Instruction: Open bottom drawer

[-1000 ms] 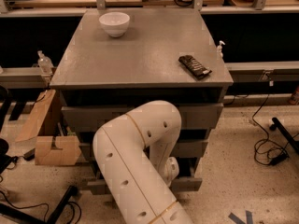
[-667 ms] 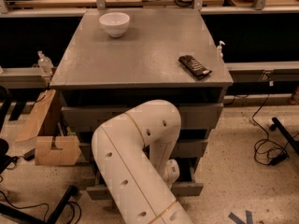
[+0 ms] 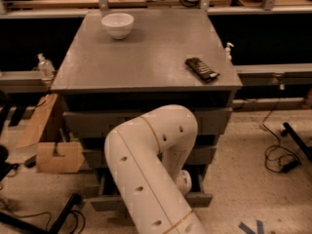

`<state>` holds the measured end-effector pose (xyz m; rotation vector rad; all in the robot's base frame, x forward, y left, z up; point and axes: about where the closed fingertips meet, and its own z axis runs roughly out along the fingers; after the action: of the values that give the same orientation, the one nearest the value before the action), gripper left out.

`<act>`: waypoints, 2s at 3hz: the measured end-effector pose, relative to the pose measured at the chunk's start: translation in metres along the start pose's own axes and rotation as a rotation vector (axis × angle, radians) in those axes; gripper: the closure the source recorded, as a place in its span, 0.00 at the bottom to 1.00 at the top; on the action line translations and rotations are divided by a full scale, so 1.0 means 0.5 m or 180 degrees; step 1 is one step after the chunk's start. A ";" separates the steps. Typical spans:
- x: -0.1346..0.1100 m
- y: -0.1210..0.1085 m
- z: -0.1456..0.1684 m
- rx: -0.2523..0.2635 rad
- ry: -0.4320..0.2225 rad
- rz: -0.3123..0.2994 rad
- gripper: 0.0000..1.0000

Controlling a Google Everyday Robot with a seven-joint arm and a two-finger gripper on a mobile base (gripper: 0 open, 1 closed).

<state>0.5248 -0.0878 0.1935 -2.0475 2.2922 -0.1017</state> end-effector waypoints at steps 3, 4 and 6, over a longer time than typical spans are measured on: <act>0.012 0.031 -0.002 -0.0059 -0.0085 0.0058 1.00; 0.012 0.031 -0.002 -0.0059 -0.0086 0.0059 1.00; 0.019 0.045 0.002 -0.0087 -0.0117 0.0092 1.00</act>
Offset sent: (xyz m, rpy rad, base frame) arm -0.2332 -0.0593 0.0074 0.3769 0.2369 -0.2362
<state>0.5013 -0.0949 0.1904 -2.0105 2.3132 -0.0313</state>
